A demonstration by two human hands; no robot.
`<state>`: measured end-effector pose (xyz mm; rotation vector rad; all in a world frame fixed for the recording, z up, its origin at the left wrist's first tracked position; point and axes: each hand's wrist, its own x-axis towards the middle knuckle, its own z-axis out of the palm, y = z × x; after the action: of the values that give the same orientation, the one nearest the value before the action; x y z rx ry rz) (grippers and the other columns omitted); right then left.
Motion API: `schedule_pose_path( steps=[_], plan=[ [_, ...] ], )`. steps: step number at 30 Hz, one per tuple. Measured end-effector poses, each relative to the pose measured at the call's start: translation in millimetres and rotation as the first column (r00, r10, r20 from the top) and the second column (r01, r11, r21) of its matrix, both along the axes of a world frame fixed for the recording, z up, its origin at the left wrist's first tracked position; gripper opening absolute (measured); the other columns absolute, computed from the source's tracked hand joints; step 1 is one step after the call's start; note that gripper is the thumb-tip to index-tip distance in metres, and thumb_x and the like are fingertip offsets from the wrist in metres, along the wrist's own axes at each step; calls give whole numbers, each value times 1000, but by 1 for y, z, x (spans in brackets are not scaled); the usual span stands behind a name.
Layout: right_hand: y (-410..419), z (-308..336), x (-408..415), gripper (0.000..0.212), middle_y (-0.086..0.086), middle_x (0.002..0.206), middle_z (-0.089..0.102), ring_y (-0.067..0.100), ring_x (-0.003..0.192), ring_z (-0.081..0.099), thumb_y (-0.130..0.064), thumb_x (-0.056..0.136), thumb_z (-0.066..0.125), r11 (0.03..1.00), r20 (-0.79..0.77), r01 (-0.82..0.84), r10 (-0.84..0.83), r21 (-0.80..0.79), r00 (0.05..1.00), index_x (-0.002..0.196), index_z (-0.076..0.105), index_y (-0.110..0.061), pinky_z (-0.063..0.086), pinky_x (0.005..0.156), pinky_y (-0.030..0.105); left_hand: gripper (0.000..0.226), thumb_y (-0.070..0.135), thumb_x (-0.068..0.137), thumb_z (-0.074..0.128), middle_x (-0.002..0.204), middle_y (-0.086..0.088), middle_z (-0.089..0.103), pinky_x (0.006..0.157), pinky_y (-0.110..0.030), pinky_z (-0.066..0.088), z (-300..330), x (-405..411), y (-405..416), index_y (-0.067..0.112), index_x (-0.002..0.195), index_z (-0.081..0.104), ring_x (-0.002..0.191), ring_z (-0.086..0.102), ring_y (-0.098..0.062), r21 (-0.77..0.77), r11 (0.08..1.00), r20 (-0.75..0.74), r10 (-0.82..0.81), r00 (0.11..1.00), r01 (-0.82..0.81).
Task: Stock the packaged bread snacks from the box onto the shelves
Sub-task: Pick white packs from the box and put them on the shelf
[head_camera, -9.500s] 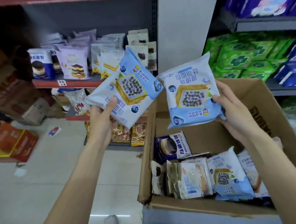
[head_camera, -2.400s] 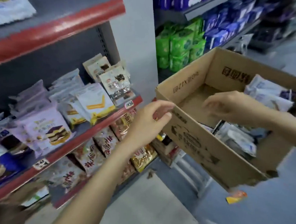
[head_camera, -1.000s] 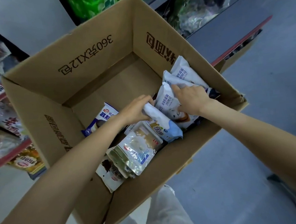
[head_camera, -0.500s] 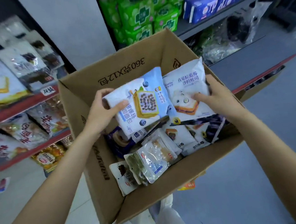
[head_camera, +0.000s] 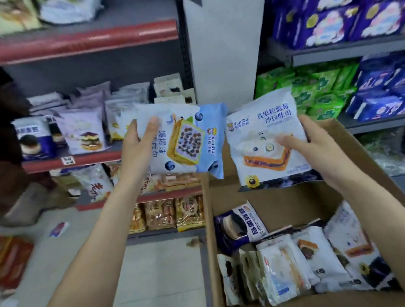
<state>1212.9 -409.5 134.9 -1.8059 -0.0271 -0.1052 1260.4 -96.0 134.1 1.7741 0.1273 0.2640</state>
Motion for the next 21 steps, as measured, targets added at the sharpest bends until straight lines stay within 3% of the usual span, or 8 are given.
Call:
schedule_pose_path(
  steps=[2, 3, 6, 8, 10, 15, 18, 21],
  plan=[
    [32, 3, 12, 30, -19, 100, 70, 3, 92, 68, -25, 86, 66, 1000, 39, 21, -21, -7, 999, 105, 51, -44, 54, 76, 24, 52, 57, 89, 52, 129, 10, 58, 100, -36, 46, 4, 5, 35, 28, 132, 48, 119, 55, -9, -13, 1000, 23, -12, 1000, 12],
    [49, 4, 18, 33, -18, 100, 70, 4, 93, 68, -24, 86, 67, 999, 57, 34, -34, -5, 998, 103, 50, -46, 53, 80, 30, 40, 50, 92, 52, 114, 18, 62, 91, -24, 50, 4, 9, 53, 28, 126, 51, 108, 59, 1, -35, 999, 31, 7, 999, -6],
    [104, 4, 35, 37, -16, 106, 69, 3, 93, 67, -25, 87, 66, 998, 92, 52, -54, 32, 994, 114, 47, -42, 52, 81, 33, 41, 34, 96, 52, 87, 37, 41, 57, 5, 36, 4, 18, 110, 19, 133, 46, 69, 43, 35, -30, 997, 67, 74, 995, -72],
    [143, 4, 45, 43, -13, 111, 67, 3, 93, 67, -26, 88, 66, 997, 100, 61, -67, 57, 993, 123, 44, -38, 53, 78, 30, 39, 34, 94, 52, 90, 38, 45, 65, -1, 37, 6, 24, 151, 22, 131, 49, 82, 47, 29, -32, 997, 48, 65, 997, -64],
    [180, 8, 55, 44, -10, 113, 67, 4, 92, 68, -26, 87, 65, 995, 105, 65, -73, 71, 992, 124, 44, -36, 53, 77, 31, 25, 35, 93, 55, 104, 27, 59, 80, -18, 46, 12, 32, 192, 31, 118, 55, 103, 59, 3, -18, 999, 48, 41, 998, -41],
    [253, 37, 73, 46, -15, 110, 68, 6, 97, 67, -28, 85, 66, 993, 175, 34, -53, 110, 983, 126, 45, -33, 55, 78, 28, 18, 41, 88, 62, 95, 26, 66, 82, -35, 53, 54, 53, 266, 56, 92, 54, 92, 64, -3, 180, 983, 219, -58, 974, 18],
    [284, 66, 89, 52, -12, 112, 69, 9, 99, 67, -34, 79, 67, 983, 240, 3, -48, 186, 970, 126, 45, -33, 56, 80, 32, 24, 49, 82, 63, 106, 19, 66, 89, -37, 51, 93, 77, 298, 45, 104, 52, 100, 63, -6, 187, 982, 354, -54, 934, -14],
    [300, 94, 114, 50, -11, 111, 70, 12, 101, 67, -32, 77, 68, 959, 294, -12, -75, 283, 953, 122, 47, -38, 57, 82, 29, 44, 54, 78, 65, 118, 9, 63, 97, -41, 48, 128, 112, 310, 34, 114, 50, 111, 60, -10, 37, 999, 407, -16, 913, 1]
  ],
)
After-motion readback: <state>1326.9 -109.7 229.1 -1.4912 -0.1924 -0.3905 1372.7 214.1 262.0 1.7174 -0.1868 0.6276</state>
